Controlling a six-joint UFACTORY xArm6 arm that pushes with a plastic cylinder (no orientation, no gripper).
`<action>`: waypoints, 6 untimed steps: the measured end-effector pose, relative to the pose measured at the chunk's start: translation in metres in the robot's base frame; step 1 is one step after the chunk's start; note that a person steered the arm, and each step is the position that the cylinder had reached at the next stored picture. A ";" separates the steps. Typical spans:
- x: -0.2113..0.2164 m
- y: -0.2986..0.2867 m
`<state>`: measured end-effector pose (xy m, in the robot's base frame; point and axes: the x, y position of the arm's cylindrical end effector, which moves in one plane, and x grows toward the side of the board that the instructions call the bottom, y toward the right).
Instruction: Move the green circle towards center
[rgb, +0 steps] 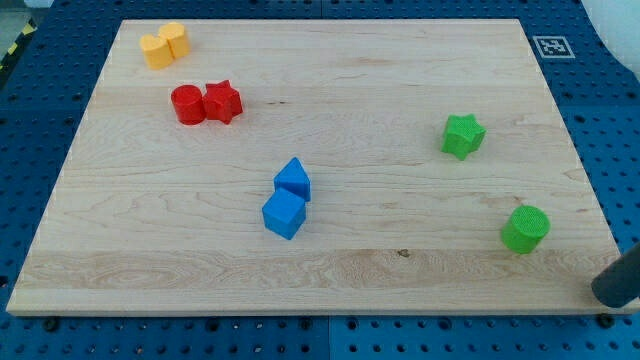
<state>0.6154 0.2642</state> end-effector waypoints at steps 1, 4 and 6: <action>-0.022 -0.011; -0.066 -0.067; -0.084 -0.096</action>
<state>0.5316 0.1685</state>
